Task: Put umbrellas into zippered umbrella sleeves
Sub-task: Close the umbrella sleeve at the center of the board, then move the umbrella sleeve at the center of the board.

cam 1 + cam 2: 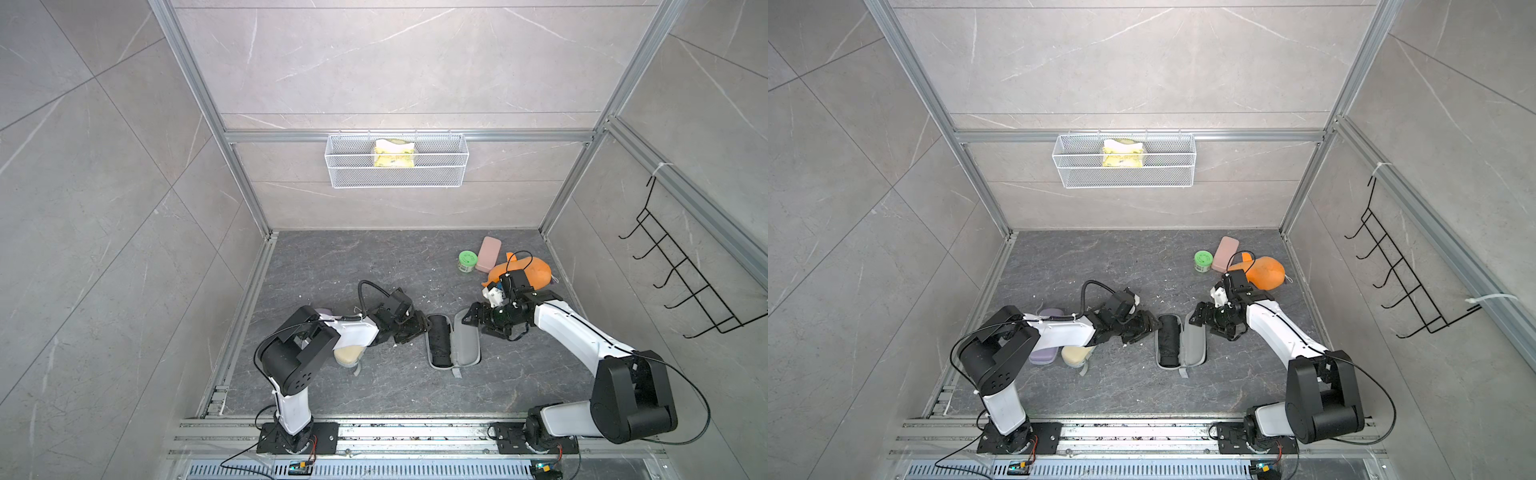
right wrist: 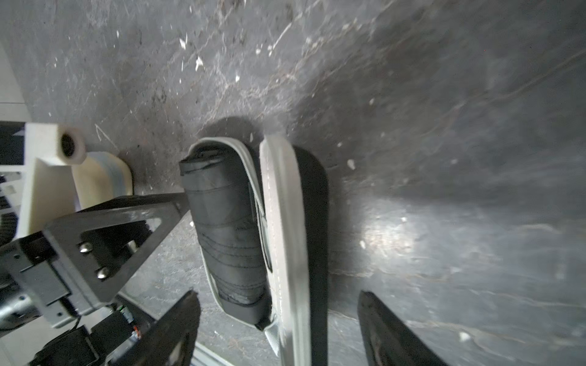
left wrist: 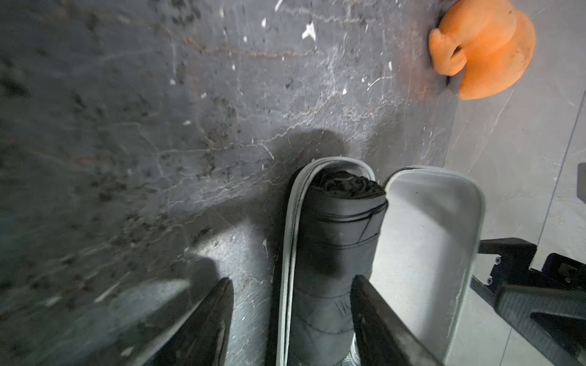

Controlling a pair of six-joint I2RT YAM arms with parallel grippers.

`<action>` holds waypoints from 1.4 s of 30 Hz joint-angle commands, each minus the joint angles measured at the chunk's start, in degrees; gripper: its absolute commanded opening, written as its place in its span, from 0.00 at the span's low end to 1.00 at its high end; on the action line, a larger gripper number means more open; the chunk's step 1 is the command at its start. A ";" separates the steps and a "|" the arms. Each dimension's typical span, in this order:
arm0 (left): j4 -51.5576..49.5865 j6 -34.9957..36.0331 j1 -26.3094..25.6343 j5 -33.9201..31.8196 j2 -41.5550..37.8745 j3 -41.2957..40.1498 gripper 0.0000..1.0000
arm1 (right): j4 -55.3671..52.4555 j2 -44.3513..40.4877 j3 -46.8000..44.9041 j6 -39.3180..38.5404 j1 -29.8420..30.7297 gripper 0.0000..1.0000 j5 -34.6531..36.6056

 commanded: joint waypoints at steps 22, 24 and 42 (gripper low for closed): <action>1.79 2.04 1.85 4.74 -5.22 -2.67 0.50 | 22.85 6.76 -7.88 13.19 11.86 0.75 -6.37; 1.39 2.53 0.64 4.84 -4.24 -1.27 0.56 | 22.30 6.37 -7.53 12.93 11.85 0.75 -6.23; -11.04 9.45 -1.80 5.84 2.07 8.42 0.62 | 24.91 -3.01 -17.19 20.85 12.96 0.70 0.35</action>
